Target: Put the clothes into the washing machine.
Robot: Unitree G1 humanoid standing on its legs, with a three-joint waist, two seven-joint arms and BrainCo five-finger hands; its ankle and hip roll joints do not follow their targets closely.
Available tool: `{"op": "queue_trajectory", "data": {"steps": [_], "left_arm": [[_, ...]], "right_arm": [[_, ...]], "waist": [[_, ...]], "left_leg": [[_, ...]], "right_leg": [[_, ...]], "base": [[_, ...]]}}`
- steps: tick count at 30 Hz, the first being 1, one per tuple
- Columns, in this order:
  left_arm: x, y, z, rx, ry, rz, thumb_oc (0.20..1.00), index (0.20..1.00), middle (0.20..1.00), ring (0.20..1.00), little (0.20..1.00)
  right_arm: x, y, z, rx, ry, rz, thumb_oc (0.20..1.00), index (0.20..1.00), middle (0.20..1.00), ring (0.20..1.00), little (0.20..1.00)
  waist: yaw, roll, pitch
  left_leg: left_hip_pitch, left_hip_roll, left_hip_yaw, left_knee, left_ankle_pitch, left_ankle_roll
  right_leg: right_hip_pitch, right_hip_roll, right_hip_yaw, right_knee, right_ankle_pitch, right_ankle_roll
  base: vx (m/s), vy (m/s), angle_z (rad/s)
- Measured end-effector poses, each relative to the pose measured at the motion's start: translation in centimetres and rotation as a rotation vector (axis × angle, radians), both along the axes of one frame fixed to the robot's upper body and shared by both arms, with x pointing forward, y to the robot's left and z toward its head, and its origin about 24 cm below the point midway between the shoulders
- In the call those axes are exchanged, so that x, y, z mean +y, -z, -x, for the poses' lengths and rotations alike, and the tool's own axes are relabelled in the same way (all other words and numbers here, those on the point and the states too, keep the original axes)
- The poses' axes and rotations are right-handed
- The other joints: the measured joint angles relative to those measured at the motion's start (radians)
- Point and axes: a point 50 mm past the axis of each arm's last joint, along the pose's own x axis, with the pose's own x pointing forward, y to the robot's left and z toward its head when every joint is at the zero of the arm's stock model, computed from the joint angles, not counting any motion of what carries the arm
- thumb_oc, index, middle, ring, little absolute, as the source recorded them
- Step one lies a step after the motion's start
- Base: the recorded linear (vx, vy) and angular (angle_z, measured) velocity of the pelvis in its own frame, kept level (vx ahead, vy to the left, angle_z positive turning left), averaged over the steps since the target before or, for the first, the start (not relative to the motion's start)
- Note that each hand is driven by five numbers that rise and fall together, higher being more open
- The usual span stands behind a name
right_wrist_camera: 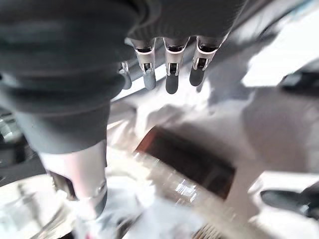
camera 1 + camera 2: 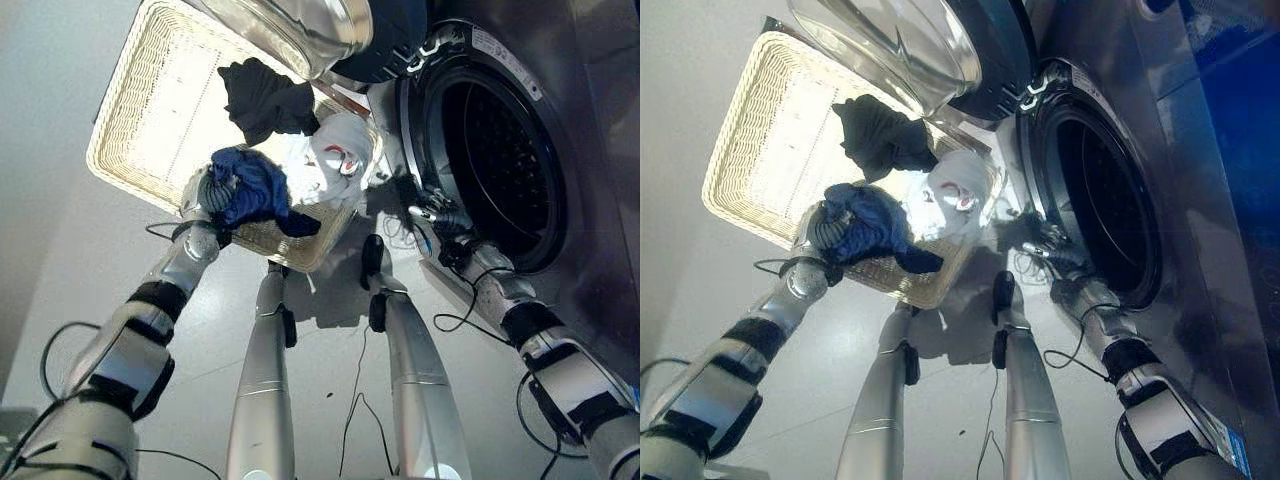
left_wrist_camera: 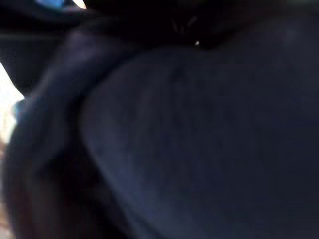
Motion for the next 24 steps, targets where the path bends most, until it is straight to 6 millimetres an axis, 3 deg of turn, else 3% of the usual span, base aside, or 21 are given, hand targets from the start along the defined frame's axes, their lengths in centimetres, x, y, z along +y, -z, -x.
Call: {"op": "queue_trajectory", "data": {"steps": [4, 13, 24], "left_arm": [[-1.4, -0.4, 0.6, -0.081, 0.09, 0.089, 0.2, 0.2, 0.2, 0.2, 0.2], [-4.7, -4.0, 2.4, -0.291, 0.307, 0.172, 0.2, 0.2, 0.2, 0.2, 0.2], [-7.6, -5.6, 4.6, -0.377, 0.498, 0.116, 0.2, 0.2, 0.2, 0.2, 0.2]], "right_arm": [[1.3, -0.4, 0.1, -0.027, -0.032, -0.09, 1.0, 1.0, 1.0, 1.0, 1.0], [3.0, -2.0, 1.5, -0.117, -0.124, -0.193, 1.0, 1.0, 1.0, 1.0, 1.0], [7.1, -4.7, 3.8, -0.263, -0.416, -0.242, 1.0, 1.0, 1.0, 1.0, 1.0]], "waist": [[0.003, 0.0, 0.0], [0.023, 0.0, 0.0], [0.025, 0.0, 0.0]], "left_leg": [[-0.001, -0.003, 0.0, -0.001, 0.001, 0.001], [0.0, -0.003, -0.001, -0.004, 0.001, 0.001], [0.001, -0.009, -0.007, -0.004, 0.002, 0.002]], "right_leg": [[0.0, -0.003, -0.001, 0.001, 0.0, 0.0], [0.0, -0.004, -0.003, 0.003, -0.001, 0.002], [-0.001, -0.011, -0.006, 0.016, -0.007, 0.006]], "base": [[0.0, 0.0, 0.0], [0.0, 0.0, 0.0], [0.0, -0.003, 0.01]]}}
